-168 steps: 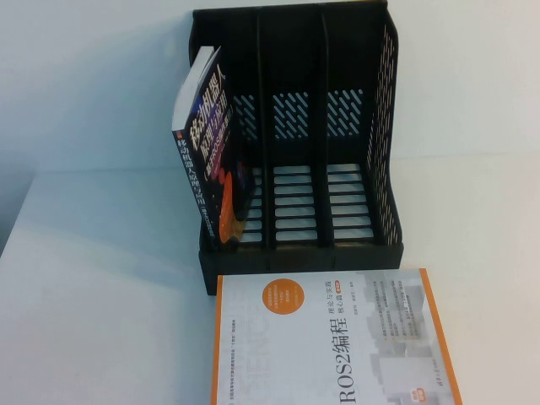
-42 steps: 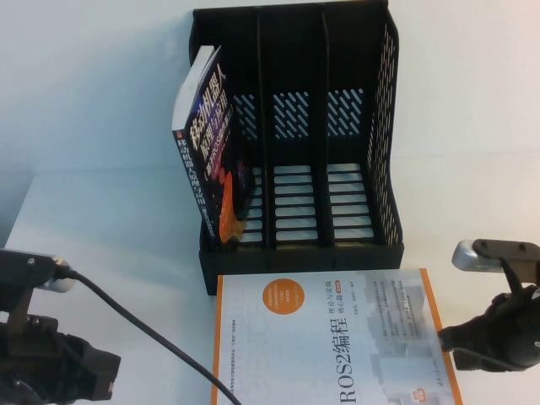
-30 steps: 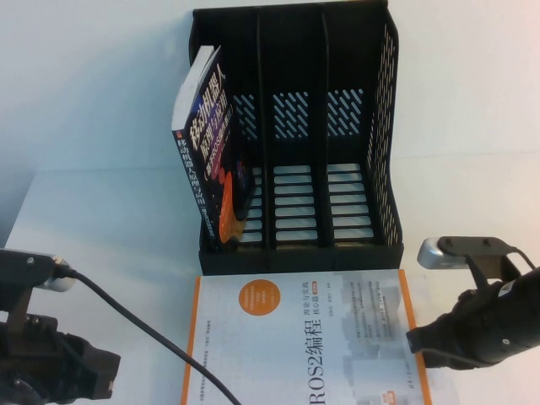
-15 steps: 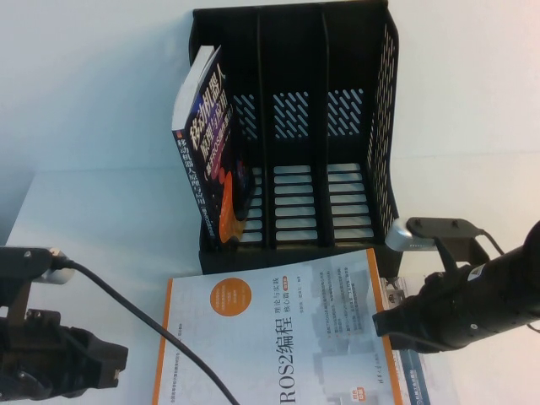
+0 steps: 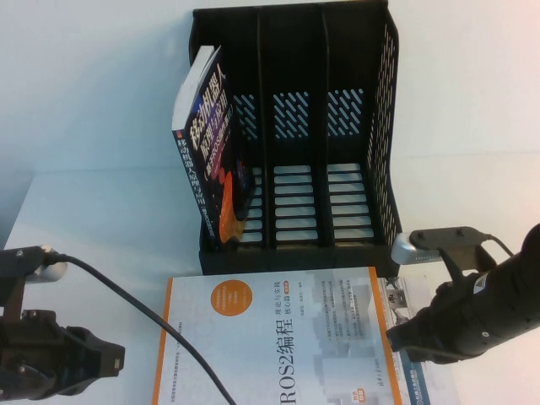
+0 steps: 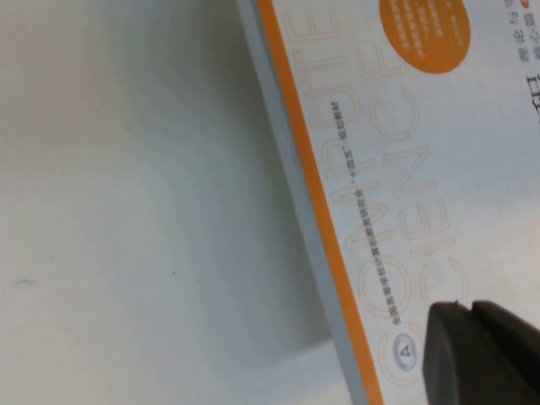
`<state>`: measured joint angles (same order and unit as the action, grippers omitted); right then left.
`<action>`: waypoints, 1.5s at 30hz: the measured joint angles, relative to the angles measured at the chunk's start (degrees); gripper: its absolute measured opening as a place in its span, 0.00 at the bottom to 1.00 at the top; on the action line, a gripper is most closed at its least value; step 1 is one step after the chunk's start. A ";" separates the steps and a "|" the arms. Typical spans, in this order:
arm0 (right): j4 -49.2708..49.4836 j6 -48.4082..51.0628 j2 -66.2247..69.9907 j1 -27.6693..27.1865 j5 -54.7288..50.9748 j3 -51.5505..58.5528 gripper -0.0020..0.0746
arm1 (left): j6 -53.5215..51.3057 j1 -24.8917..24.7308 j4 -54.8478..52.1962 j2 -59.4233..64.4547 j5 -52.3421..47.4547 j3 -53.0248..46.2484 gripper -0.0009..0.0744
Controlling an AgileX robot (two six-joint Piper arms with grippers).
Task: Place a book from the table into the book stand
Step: Push book with right arm
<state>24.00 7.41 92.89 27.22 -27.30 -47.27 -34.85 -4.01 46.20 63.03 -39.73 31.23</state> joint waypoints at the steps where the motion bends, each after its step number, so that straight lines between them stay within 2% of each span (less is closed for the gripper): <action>1: -0.55 -0.26 0.00 0.00 -0.07 0.00 0.03 | 0.26 0.00 0.00 0.00 0.45 0.00 0.01; 3: -0.76 -0.37 0.00 0.00 -0.03 0.00 0.03 | 1.37 0.00 0.00 0.00 1.24 0.00 0.02; 6: -0.79 -0.55 0.67 0.00 -0.11 0.00 0.03 | 2.23 0.00 0.00 0.00 1.98 0.00 0.10; 11: -0.33 -0.79 3.96 0.00 -0.17 0.00 0.03 | 3.18 0.00 0.00 0.00 1.98 0.00 0.35; 14: 1.07 -0.79 4.30 0.00 0.18 -0.22 0.03 | 3.42 0.00 0.00 0.00 1.98 0.00 0.43; 27: 5.75 1.94 4.71 1.07 1.29 -0.35 0.03 | 4.63 0.00 0.61 5.25 1.84 0.85 0.47; 35: 4.64 1.49 4.32 1.16 1.29 -0.35 0.03 | 4.63 0.00 0.92 12.83 0.72 3.90 0.47; 42: 2.16 0.59 -1.13 1.16 -1.29 -0.35 0.03 | 4.63 0.00 0.92 22.10 -2.52 8.62 0.61; 45: 0.65 -0.61 -5.37 1.16 -2.72 -0.35 0.03 | 4.52 0.00 0.92 25.34 -3.27 10.72 0.64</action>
<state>24.65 6.80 87.52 28.38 -30.02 -47.61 -30.33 -4.01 47.12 88.37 -43.00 41.94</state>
